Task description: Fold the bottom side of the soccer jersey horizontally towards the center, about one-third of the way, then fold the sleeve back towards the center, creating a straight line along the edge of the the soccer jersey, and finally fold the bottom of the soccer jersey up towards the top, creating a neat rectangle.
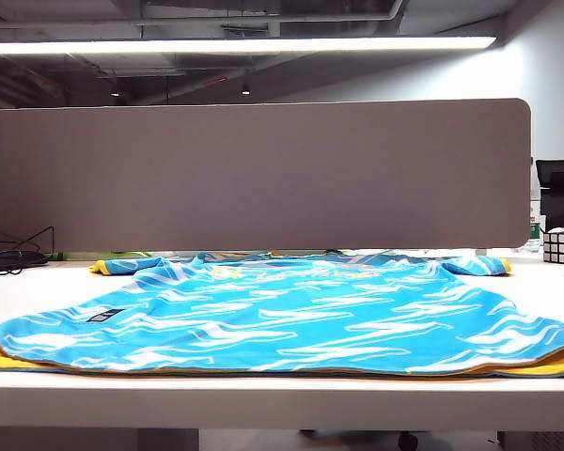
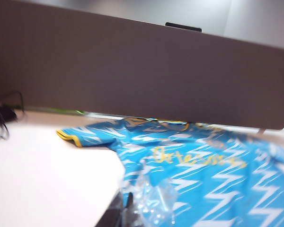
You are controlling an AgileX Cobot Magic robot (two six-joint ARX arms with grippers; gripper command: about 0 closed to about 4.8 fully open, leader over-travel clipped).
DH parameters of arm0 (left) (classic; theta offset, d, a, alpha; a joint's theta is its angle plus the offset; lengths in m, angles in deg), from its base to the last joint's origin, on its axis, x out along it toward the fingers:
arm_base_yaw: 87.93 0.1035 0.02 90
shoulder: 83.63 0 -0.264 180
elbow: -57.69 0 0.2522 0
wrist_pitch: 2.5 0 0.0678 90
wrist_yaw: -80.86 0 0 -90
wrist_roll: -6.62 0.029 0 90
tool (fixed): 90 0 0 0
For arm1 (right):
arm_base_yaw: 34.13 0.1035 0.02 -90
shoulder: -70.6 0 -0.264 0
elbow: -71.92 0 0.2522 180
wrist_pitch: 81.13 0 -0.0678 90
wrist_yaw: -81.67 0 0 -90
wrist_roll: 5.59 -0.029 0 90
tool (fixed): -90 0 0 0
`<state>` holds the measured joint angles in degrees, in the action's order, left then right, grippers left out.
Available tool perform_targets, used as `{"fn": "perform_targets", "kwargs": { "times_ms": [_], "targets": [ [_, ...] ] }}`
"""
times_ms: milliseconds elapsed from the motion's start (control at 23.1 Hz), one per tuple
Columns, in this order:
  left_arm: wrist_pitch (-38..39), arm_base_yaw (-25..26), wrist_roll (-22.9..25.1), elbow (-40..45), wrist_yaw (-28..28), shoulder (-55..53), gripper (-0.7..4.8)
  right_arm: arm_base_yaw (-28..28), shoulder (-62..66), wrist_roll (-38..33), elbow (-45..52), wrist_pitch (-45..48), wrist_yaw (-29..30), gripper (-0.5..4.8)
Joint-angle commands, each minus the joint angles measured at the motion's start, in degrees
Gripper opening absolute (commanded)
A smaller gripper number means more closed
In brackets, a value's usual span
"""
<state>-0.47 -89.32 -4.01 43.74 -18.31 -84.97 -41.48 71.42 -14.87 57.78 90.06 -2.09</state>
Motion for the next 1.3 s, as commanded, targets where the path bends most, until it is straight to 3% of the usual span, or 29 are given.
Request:
{"fn": "perform_targets", "kwargs": {
  "times_ms": [43, 87, 130, 304, 434, 520, 650, 737, 780, 824, 867, 997, 1127, 1301],
  "targets": [
    [6.6, 0.4, -18.3, -2.2, 1.7, -0.3, -0.06, 0.0, 0.1, -9.4, -0.5, 0.3, 5.6, -0.06],
    [15.0, 1.0, -21.3, -4.9, 2.5, -1.0, -0.06, 0.0, 0.5, -10.0, -3.1, -4.9, 6.3, -0.05],
    [20.4, 1.6, -20.4, -7.6, 2.3, -2.4, -0.06, 0.0, 1.4, -10.0, -6.9, -11.1, 5.1, -0.05],
    [21.6, 2.4, -19.4, -12.5, 1.4, -8.5, -0.06, -0.1, 7.0, -7.6, -14.1, -18.6, 3.5, -0.05],
    [28.2, 2.4, -17.8, -18.9, 0.9, -22.7, -0.06, -0.1, 19.1, -7.6, -21.4, -24.9, 3.7, -0.05],
    [28.7, 2.4, -13.8, -22.0, -5.7, -34.3, -0.06, -0.1, 29.0, -6.8, -25.7, -28.9, 5.5, -0.05],
    [25.7, 2.4, -10.4, -24.7, -9.2, -46.6, -0.05, -0.1, 40.2, -5.2, -29.7, -30.9, 8.6, -0.03],
    [24.5, 2.4, -6.4, -27.5, -12.7, -55.5, 0.67, -0.1, 48.5, -3.7, -32.4, -31.3, 12.7, 0.71],
    [24.5, 2.4, -4.5, -29.5, -15.0, -60.5, 1.74, -0.1, 53.4, -2.4, -34.0, -31.9, 14.3, 1.36],
    [24.5, 2.4, -4.1, -30.4, -15.7, -62.4, 2.05, -0.1, 55.4, -2.1, -34.6, -32.0, 14.7, 1.65],
    [24.5, 2.4, -3.9, -32.0, -15.7, -66.6, 2.25, -0.4, 59.4, -1.9, -35.5, -31.9, 15.4, 2.18],
    [24.5, 2.8, -1.6, -34.0, -18.0, -72.8, 2.27, -1.4, 67.0, -1.4, -36.0, -32.0, 18.9, 3.13],
    [24.4, 3.4, -1.5, -34.1, -18.1, -75.0, 2.89, -2.4, 71.9, -1.4, -36.0, -31.7, 21.9, 3.30],
    [24.1, 5.0, 0.6, -34.1, -17.4, -77.8, 2.89, -2.5, 75.7, -1.4, -36.0, -30.6, 23.9, 3.30]
  ]
}}
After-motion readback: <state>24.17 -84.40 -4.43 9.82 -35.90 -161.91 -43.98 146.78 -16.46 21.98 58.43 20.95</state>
